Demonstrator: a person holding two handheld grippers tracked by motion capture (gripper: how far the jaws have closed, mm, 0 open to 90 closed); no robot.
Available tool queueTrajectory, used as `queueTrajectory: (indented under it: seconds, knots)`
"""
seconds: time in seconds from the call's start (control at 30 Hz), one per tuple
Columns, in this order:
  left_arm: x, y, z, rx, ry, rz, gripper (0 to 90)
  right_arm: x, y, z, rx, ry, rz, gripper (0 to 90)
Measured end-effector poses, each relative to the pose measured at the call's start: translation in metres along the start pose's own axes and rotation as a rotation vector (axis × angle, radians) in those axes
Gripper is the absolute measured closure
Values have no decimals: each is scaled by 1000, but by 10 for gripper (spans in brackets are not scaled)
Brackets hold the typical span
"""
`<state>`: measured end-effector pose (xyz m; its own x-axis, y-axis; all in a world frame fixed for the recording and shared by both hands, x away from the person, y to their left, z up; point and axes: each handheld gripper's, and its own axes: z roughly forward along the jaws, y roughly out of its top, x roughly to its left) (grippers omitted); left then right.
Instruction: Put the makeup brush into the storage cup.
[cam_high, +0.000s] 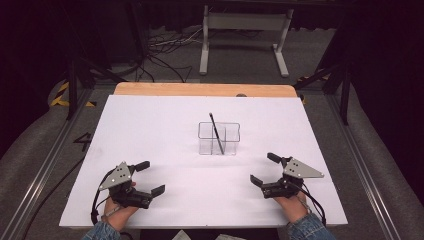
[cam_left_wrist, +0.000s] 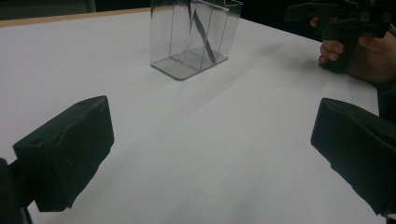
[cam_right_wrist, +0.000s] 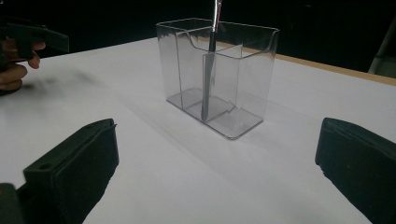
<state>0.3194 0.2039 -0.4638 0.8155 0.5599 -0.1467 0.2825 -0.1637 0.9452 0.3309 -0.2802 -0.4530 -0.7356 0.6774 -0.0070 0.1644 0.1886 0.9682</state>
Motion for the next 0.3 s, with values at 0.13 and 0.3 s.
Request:
queueTrajectory:
  seconds: [0.13, 0.3]
  knots:
    - [0, 0, 0, 0, -1, 0, 0, 0, 0, 1, 5, 8, 2, 1]
    - [0, 0, 0, 2, 2, 8, 0, 0, 0, 0, 0, 15, 3, 1]
